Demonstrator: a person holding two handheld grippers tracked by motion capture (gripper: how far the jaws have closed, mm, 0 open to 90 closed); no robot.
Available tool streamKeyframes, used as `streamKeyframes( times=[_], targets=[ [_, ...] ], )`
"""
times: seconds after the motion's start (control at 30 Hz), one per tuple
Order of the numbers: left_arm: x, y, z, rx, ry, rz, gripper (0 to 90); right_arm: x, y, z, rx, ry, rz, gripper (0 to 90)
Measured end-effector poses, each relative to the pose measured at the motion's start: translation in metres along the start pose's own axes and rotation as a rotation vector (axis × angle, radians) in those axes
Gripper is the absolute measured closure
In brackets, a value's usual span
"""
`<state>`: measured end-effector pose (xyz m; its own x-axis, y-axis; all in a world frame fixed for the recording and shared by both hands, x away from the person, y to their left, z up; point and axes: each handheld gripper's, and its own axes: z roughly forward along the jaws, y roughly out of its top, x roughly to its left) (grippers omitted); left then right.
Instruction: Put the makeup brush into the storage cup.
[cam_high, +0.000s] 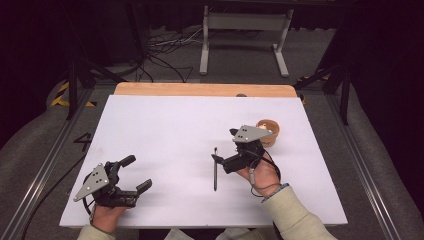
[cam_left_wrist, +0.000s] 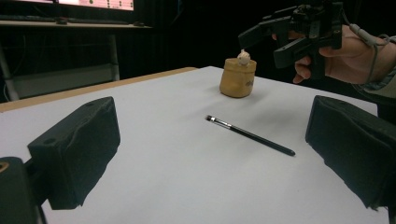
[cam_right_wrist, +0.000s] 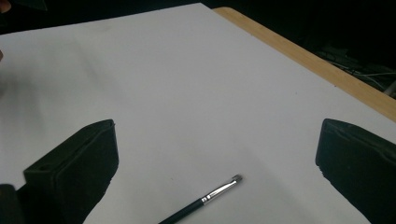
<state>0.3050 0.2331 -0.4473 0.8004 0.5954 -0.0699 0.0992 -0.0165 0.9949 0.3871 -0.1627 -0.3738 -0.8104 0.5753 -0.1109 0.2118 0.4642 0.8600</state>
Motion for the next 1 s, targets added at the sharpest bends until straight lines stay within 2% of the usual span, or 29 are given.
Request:
streamKeyframes(
  times=[0.17, 0.27, 0.33, 0.43, 0.47, 0.6, 0.77, 1.0],
  targets=[
    [0.0, 0.0, 0.0, 0.001, -0.009, -0.014, 3.6, -0.004, 0.011, 0.014, 0.167, 0.026, 0.038, 0.0],
    [0.0, 0.0, 0.001, 0.002, -0.019, 0.001, 3.6, -0.008, 0.016, 0.021, 0.246, 0.045, 0.086, 0.0],
    [0.0, 0.0, 0.001, 0.002, -0.019, 0.0, 3.6, -0.009, 0.019, 0.026, 0.306, 0.057, 0.096, 0.7],
    [0.0, 0.0, 0.0, 0.0, -0.02, -0.011, 3.6, -0.01, 0.022, 0.033, 0.367, 0.053, 0.077, 0.8],
    [0.0, 0.0, 0.0, 0.0, -0.02, -0.011, 3.7, -0.01, 0.022, 0.033, 0.367, 0.053, 0.077, 0.8],
    [0.0, 0.0, 0.0, -0.001, -0.021, -0.012, 3.6, -0.01, 0.026, 0.041, 0.44, 0.047, 0.06, 1.8],
    [-0.001, 0.001, 0.002, 0.005, -0.041, 0.003, 4.1, -0.011, 0.032, 0.049, 0.562, 0.048, 0.048, 3.0],
    [0.0, 0.0, 0.001, 0.009, -0.043, -0.001, 4.1, -0.009, 0.04, 0.059, 0.668, 0.034, 0.006, 5.6]
  ],
)
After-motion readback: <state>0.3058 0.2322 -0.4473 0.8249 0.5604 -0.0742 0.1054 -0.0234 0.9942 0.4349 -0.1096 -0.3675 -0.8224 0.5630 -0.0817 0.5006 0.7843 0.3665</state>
